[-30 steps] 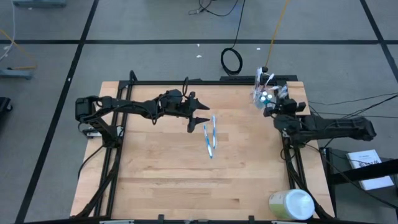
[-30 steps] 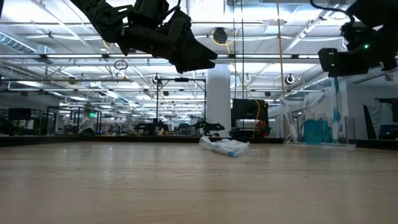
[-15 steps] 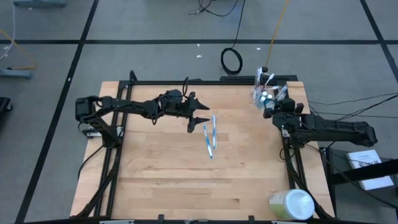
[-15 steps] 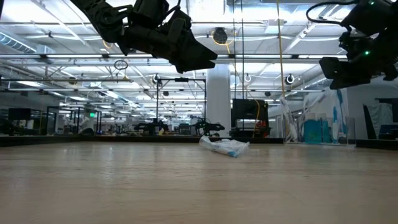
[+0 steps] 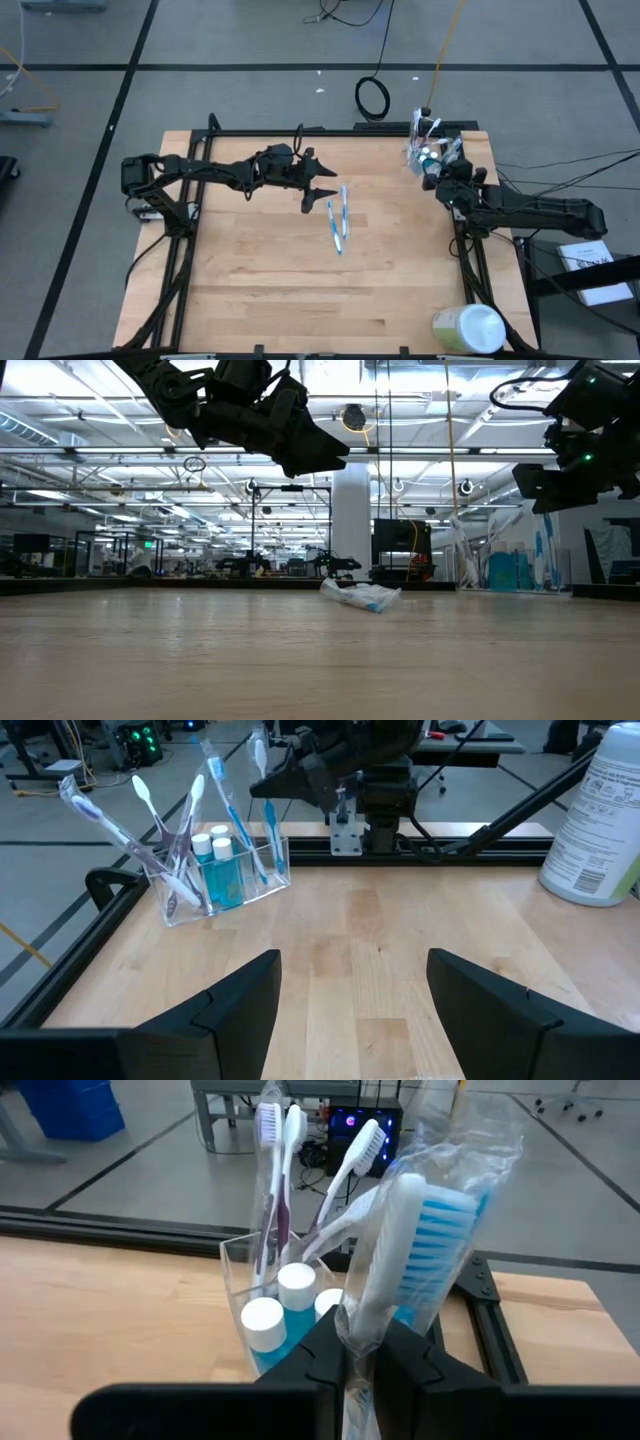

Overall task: Pick & Place toothbrushing station
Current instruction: Put the blue toothbrush into the right of the transparent organizer

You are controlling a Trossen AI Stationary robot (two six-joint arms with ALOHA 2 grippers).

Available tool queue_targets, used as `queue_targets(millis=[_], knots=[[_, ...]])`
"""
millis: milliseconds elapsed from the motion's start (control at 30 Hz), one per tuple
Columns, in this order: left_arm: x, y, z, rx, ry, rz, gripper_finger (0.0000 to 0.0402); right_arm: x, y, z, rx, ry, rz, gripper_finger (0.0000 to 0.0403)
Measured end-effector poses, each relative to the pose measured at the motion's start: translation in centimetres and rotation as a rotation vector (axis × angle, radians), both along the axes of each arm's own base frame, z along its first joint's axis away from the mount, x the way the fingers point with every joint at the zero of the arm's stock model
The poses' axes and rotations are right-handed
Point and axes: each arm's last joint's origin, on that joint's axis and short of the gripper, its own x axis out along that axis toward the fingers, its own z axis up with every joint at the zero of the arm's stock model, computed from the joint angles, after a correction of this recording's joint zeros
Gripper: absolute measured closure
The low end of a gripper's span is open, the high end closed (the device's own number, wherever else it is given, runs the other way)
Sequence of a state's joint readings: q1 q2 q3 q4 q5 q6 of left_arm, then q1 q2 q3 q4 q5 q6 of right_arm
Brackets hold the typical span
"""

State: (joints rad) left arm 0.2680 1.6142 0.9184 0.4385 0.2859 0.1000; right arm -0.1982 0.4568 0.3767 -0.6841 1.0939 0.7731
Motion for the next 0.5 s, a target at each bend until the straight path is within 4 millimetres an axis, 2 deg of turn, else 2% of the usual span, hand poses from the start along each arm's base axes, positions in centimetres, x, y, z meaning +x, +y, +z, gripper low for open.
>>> queue_targets(millis=[200,500], knots=[[0.01,0.00,0.03,0.001,-0.003,0.000,0.0146,-0.08,-0.18,0.02,-0.001,-0.003,-0.022,0.0354],[0.01,0.00,0.05,0.001,-0.005,0.000,0.0146,0.11,-0.22,0.12,0.008,-0.008,0.000,0.0285]])
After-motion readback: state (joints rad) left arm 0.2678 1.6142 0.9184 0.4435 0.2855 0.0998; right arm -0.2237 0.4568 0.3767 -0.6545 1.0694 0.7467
